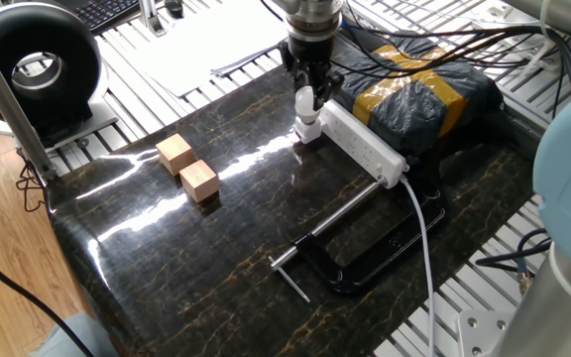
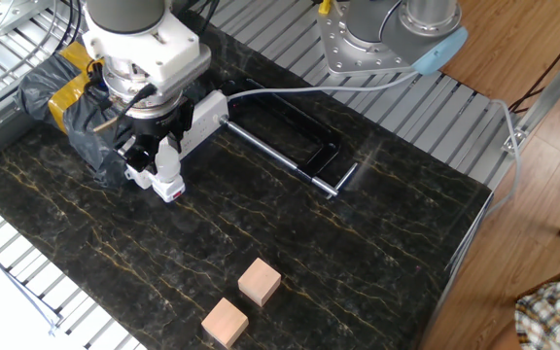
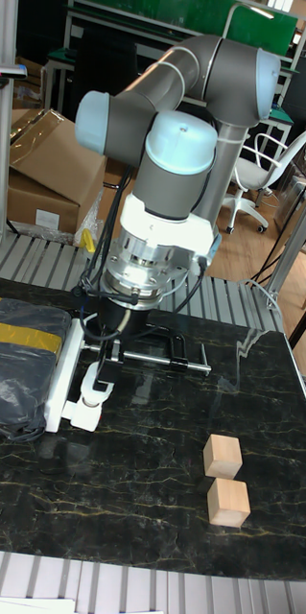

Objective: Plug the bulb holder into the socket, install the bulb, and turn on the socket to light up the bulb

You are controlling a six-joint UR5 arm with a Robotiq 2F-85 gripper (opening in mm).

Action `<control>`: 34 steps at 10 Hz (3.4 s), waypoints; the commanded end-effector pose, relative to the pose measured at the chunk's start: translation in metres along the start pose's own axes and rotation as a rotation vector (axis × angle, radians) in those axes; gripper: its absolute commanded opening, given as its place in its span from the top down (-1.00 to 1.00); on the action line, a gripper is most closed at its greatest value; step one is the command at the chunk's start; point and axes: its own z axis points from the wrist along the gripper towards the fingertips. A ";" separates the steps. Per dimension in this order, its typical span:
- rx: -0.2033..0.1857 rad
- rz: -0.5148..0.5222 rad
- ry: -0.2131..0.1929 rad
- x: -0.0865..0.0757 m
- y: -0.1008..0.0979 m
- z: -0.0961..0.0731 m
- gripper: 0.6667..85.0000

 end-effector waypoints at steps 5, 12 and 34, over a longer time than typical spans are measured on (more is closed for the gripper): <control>-0.017 0.208 0.002 -0.005 0.001 -0.001 0.98; -0.029 0.426 0.000 -0.014 0.001 -0.004 0.98; -0.053 1.225 0.015 -0.013 -0.003 -0.003 0.98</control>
